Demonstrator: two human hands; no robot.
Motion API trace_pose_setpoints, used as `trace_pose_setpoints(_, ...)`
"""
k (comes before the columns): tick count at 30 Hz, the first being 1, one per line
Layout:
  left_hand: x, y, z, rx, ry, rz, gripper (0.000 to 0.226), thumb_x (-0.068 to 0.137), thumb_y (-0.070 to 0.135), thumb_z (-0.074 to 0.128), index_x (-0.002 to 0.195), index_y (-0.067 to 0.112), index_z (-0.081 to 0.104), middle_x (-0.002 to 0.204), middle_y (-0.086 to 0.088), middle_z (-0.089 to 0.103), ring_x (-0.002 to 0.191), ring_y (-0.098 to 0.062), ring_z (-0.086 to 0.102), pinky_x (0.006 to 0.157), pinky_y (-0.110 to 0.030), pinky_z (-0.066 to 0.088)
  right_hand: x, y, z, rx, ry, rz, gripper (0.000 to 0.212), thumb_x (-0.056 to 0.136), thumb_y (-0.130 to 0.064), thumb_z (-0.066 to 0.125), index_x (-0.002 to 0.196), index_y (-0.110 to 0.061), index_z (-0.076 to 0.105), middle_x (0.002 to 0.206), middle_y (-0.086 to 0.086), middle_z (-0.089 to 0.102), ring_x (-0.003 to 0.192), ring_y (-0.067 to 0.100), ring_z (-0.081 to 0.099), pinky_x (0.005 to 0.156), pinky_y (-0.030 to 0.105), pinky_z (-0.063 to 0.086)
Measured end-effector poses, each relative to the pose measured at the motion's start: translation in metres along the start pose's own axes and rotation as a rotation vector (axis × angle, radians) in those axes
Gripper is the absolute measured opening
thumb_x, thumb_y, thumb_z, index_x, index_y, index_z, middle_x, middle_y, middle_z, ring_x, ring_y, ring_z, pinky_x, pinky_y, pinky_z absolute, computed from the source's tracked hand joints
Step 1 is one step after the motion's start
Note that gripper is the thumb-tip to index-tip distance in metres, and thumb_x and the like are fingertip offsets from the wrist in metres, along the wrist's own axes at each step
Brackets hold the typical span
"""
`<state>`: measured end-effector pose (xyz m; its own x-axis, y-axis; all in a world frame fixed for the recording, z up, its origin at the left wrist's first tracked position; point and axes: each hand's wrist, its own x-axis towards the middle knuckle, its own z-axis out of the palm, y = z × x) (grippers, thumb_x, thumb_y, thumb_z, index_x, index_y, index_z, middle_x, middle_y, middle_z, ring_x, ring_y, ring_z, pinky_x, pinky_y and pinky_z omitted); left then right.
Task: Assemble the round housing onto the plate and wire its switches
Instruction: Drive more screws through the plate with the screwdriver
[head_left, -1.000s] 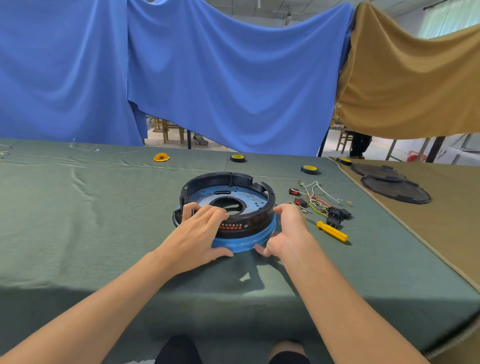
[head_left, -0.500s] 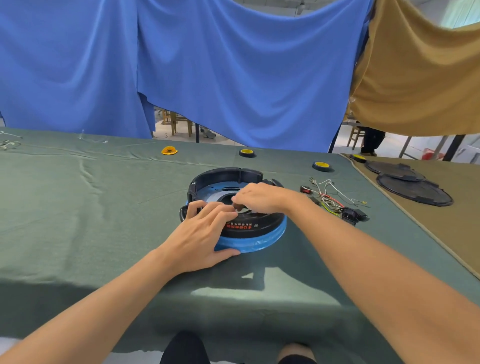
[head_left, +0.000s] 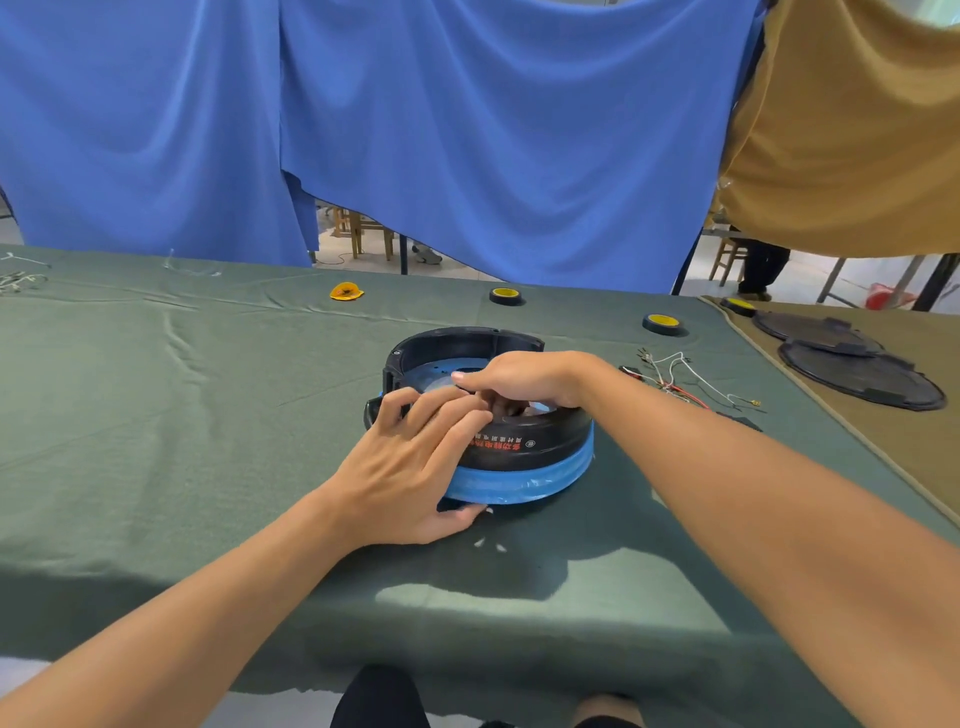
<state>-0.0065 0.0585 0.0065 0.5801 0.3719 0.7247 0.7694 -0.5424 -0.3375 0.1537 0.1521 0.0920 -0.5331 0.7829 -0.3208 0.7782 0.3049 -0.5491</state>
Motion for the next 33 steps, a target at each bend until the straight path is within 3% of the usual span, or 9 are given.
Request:
trace_pose_setpoints(3, 0.003, 0.0, 0.0, 0.165, 0.077, 0.03, 0.049, 0.081, 0.024, 0.061, 0.123, 0.001, 0.053, 0.123, -0.015, 0.066, 0.116, -0.032, 0.059, 0.088, -0.042, 0.036, 0.001, -0.003, -0.004, 0.032, -0.021, 0.007, 0.065, 0.099, -0.057, 0.036, 0.113, -0.002, 0.068, 0.09, 0.006, 0.063, 0.078, 0.018, 0.054, 0.073, 0.028, 0.044)
trace_pose_setpoints(9, 0.008, 0.004, 0.002, 0.309, 0.181, 0.019, 0.038, 0.084, 0.003, 0.052, 0.121, -0.002, 0.055, 0.115, -0.018, 0.068, 0.105, -0.034, 0.064, 0.081, -0.043, 0.041, -0.007, -0.013, -0.012, 0.005, -0.066, 0.061, 0.066, 0.093, -0.066, 0.038, 0.109, -0.009, 0.069, 0.108, 0.009, 0.072, 0.099, 0.025, 0.069, 0.094, 0.039, 0.054)
trace_pose_setpoints(11, 0.013, 0.002, 0.002, 0.342, 0.193, 0.004, 0.038, 0.083, 0.0, 0.055, 0.121, -0.003, 0.054, 0.115, -0.02, 0.068, 0.106, -0.035, 0.062, 0.079, -0.044, 0.041, -0.011, -0.018, -0.016, -0.03, -0.068, 0.059, 0.061, 0.092, -0.067, 0.039, 0.101, -0.014, 0.068, 0.104, 0.007, 0.072, 0.095, 0.024, 0.07, 0.09, 0.039, 0.056)
trace_pose_setpoints(14, 0.019, 0.001, 0.001, 0.357, 0.166, -0.016, 0.041, 0.081, 0.0, 0.058, 0.121, -0.004, 0.052, 0.115, -0.022, 0.067, 0.105, -0.037, 0.063, 0.078, -0.044, 0.04, -0.016, -0.023, -0.021, -0.131, -0.031, 0.043, 0.054, 0.092, -0.066, 0.04, 0.088, -0.019, 0.066, 0.093, 0.003, 0.072, 0.081, 0.019, 0.07, 0.07, 0.03, 0.055)
trace_pose_setpoints(19, 0.023, 0.002, -0.001, 0.318, 0.12, -0.053, 0.036, 0.082, 0.001, 0.051, 0.118, -0.003, 0.05, 0.112, -0.023, 0.067, 0.105, -0.036, 0.057, 0.079, -0.044, 0.038, -0.016, -0.021, -0.022, -0.225, -0.004, 0.009, 0.057, 0.096, -0.064, 0.035, 0.095, -0.017, 0.068, 0.094, 0.003, 0.072, 0.082, 0.017, 0.07, 0.065, 0.024, 0.051)
trace_pose_setpoints(24, 0.028, 0.004, -0.004, 0.29, 0.079, -0.137, 0.032, 0.087, 0.005, 0.044, 0.117, -0.003, 0.05, 0.11, -0.022, 0.067, 0.097, -0.038, 0.066, 0.081, -0.045, 0.041, -0.019, -0.02, -0.029, -0.097, 0.51, -0.199, 0.056, 0.098, -0.054, 0.042, 0.081, -0.008, 0.069, 0.08, 0.006, 0.073, 0.074, 0.016, 0.065, 0.079, 0.034, 0.051)
trace_pose_setpoints(28, 0.035, 0.003, -0.006, 0.238, 0.053, -0.209, 0.041, 0.079, 0.007, 0.055, 0.118, -0.003, 0.049, 0.111, -0.023, 0.065, 0.098, -0.039, 0.065, 0.084, -0.047, 0.046, -0.032, -0.007, -0.029, 0.037, 1.058, -0.341, 0.041, 0.098, -0.037, 0.049, 0.065, -0.012, 0.051, 0.061, -0.003, 0.055, 0.064, 0.014, 0.049, 0.061, 0.02, 0.036)
trace_pose_setpoints(31, 0.044, 0.002, -0.007, 0.198, 0.004, -0.286, 0.051, 0.07, 0.007, 0.063, 0.118, -0.004, 0.049, 0.109, -0.023, 0.064, 0.096, -0.04, 0.064, 0.082, -0.046, 0.048, -0.052, 0.015, -0.007, 0.133, 1.444, -0.375, 0.028, 0.092, -0.025, 0.053, 0.068, -0.014, 0.046, 0.063, -0.007, 0.046, 0.069, 0.018, 0.044, 0.064, 0.026, 0.028)
trace_pose_setpoints(33, 0.052, 0.004, -0.007, 0.179, -0.022, -0.355, 0.054, 0.065, 0.007, 0.069, 0.116, -0.006, 0.053, 0.107, -0.023, 0.064, 0.093, -0.04, 0.063, 0.079, -0.046, 0.048, -0.065, 0.03, 0.016, 0.179, 1.579, -0.385, 0.024, 0.09, -0.021, 0.052, 0.068, -0.013, 0.044, 0.064, -0.002, 0.045, 0.068, 0.02, 0.043, 0.066, 0.031, 0.031)
